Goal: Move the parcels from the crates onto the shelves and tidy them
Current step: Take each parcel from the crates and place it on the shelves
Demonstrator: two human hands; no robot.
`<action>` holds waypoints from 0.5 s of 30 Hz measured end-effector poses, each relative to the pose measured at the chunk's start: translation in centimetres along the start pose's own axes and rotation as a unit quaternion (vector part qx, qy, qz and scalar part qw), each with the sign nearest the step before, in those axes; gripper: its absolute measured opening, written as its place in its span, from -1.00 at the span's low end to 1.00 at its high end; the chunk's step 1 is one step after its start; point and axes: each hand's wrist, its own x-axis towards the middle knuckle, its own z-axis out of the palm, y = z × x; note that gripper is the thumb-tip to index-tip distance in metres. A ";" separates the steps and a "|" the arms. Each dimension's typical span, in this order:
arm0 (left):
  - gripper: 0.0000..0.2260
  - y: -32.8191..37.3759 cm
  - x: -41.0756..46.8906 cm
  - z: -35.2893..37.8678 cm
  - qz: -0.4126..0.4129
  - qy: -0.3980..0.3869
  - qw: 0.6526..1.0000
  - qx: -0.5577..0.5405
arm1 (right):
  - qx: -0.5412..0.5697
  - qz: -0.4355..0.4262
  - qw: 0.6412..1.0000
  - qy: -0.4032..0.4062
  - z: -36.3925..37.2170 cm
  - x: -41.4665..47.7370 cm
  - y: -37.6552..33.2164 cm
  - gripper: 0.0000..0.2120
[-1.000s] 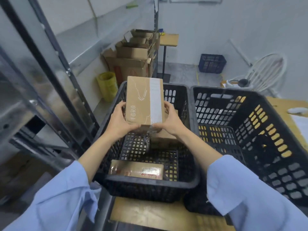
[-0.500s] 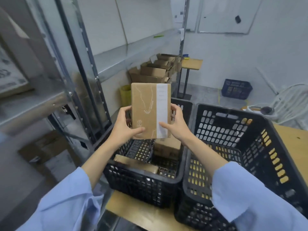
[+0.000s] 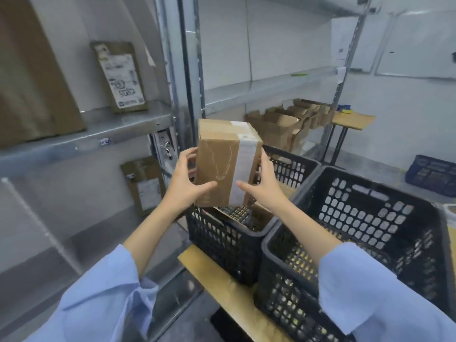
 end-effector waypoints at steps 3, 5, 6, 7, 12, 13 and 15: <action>-0.30 1.0 -2.7 -2.2 -0.016 0.041 0.999 0.007 | 0.049 -0.022 0.998 -0.029 1.6 -0.7 -1.8 -0.08; -0.26 1.4 -4.5 -3.7 -0.028 0.072 0.997 0.021 | 0.066 -0.050 0.995 -0.055 3.0 -0.9 -2.9 -0.17; -0.21 1.4 -5.3 -4.5 -0.032 0.088 0.995 0.033 | 0.071 -0.063 0.993 -0.068 3.8 -1.1 -3.4 -0.20; -0.16 1.4 -6.1 -5.3 -0.033 0.102 0.993 0.047 | 0.074 -0.071 0.992 -0.079 4.6 -1.3 -3.9 -0.22; -0.15 1.9 -10.3 -10.0 -0.057 0.155 0.983 0.084 | 0.102 -0.096 0.982 -0.130 8.7 -2.8 -6.4 -0.10; -0.17 1.9 -11.2 -11.0 -0.067 0.160 0.981 0.084 | 0.103 -0.097 0.980 -0.142 9.5 -3.1 -6.9 -0.05; -0.17 2.1 -13.0 -12.6 -0.085 0.172 0.978 0.084 | 0.102 -0.100 0.976 -0.167 11.1 -3.8 -8.0 -0.02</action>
